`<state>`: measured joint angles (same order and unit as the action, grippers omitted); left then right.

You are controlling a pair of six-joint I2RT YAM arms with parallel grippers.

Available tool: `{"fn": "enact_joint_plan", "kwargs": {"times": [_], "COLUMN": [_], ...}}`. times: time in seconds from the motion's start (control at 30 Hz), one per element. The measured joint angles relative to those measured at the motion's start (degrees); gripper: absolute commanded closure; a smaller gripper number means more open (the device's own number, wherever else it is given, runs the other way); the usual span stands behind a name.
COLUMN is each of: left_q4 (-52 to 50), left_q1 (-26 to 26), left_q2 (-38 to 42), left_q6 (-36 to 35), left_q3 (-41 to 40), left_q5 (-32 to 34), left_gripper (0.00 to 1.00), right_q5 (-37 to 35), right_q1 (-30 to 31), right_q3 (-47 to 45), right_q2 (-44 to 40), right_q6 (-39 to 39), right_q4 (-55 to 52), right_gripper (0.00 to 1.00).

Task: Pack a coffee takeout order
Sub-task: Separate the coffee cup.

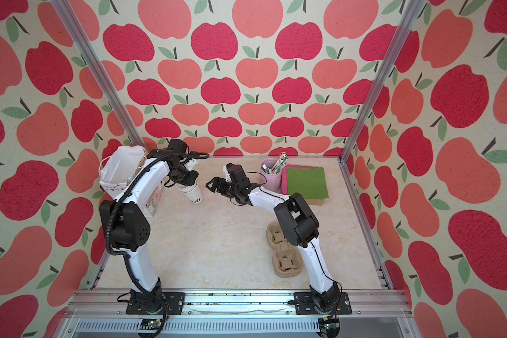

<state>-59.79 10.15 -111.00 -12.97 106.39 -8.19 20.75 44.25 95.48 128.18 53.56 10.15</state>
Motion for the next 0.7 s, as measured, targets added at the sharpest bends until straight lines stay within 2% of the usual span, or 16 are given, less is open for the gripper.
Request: {"fn": "enact_joint_plan", "kwargs": {"times": [0.4, 0.7], "left_q4": [-0.02, -0.02], "left_q1": [-0.07, -0.07], "left_q2": [0.0, 0.0], "left_q6": [0.22, 0.22], "left_q3": [-0.44, -0.44], "left_q5": [-1.77, -1.77], "left_gripper": [1.0, 1.0], "right_q5": [4.52, 6.21], "right_q1": [0.02, 0.52], "right_q3": [9.64, 13.22], "right_q2": [6.84, 10.19], "right_q6": [4.92, 5.95], "right_q4": [2.32, 1.97], "right_gripper": [0.13, 0.13]}}
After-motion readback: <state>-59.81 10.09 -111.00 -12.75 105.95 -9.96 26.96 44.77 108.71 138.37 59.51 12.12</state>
